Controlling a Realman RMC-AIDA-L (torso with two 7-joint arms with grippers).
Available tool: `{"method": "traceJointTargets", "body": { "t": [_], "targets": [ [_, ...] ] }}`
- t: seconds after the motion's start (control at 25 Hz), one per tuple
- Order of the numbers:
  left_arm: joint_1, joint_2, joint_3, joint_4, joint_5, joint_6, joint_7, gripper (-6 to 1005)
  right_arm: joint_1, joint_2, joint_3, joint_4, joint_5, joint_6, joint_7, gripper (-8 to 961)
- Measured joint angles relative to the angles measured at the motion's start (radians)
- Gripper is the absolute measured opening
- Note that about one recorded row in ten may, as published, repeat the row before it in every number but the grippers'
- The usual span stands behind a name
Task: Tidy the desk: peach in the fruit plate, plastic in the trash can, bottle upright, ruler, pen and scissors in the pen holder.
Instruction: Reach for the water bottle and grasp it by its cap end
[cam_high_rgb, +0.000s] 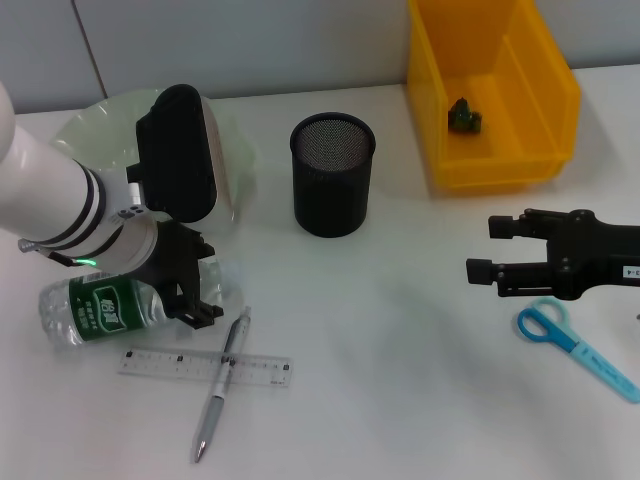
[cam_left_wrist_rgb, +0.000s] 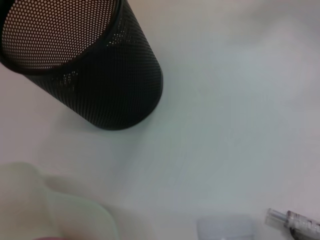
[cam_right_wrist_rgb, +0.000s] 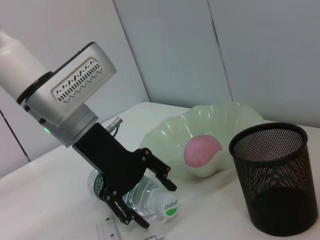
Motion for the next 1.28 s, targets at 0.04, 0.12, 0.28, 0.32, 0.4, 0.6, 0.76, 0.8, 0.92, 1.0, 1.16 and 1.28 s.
{"method": "traceJointTargets", "body": {
  "t": [0.04,0.12,0.28,0.32,0.4,0.6,0.76,0.8,0.92,1.0,1.16,1.28],
  "targets": [
    [0.0,0.0,0.0,0.0,0.0,0.0,0.0,788,0.0,0.0,0.0,0.0,0.0,0.0,0.0,851],
    [0.0,0.0,0.0,0.0,0.0,0.0,0.0,768,0.0,0.0,0.0,0.0,0.0,0.0,0.0,851],
    [-0.001,0.0,0.001,-0.002,0.004,-0.021,-0.005,726,0.0,0.0,0.0,0.0,0.0,-0.002,0.0,851],
    [-0.001,0.0,0.001,-0.002,0.005,-0.022,-0.005,715,0.0,0.0,0.0,0.0,0.0,-0.002,0.0,851],
    [-0.001,0.0,0.001,-0.002,0.007,-0.023,-0.005,673,0.001,0.0,0.0,0.0,0.0,-0.002,0.0,851],
    [-0.001,0.0,0.005,-0.004,0.008,-0.03,-0.001,534,0.004,0.0,0.0,0.005,0.0,-0.003,0.0,850],
    [0.002,0.0,0.039,-0.004,0.008,-0.051,0.0,483,0.007,0.0,0.0,0.011,0.0,-0.002,-0.003,850],
    [0.003,0.0,0.046,-0.006,0.009,-0.057,0.0,475,0.007,0.0,0.0,0.011,0.0,-0.002,-0.003,850],
    [-0.001,0.0,0.063,-0.024,0.009,-0.077,-0.001,451,0.007,0.0,0.0,0.012,0.0,-0.002,-0.006,850],
    [-0.003,0.0,0.069,-0.032,0.009,-0.081,-0.005,443,0.007,0.0,0.0,0.012,0.0,-0.003,-0.006,850],
    [0.006,0.0,0.085,-0.011,0.008,-0.068,-0.013,442,0.005,0.0,0.001,0.013,0.0,-0.004,-0.006,850],
    [0.009,0.0,0.089,-0.002,0.007,-0.064,-0.016,442,0.005,0.0,0.001,0.013,0.0,-0.005,-0.006,850]
  ]
}}
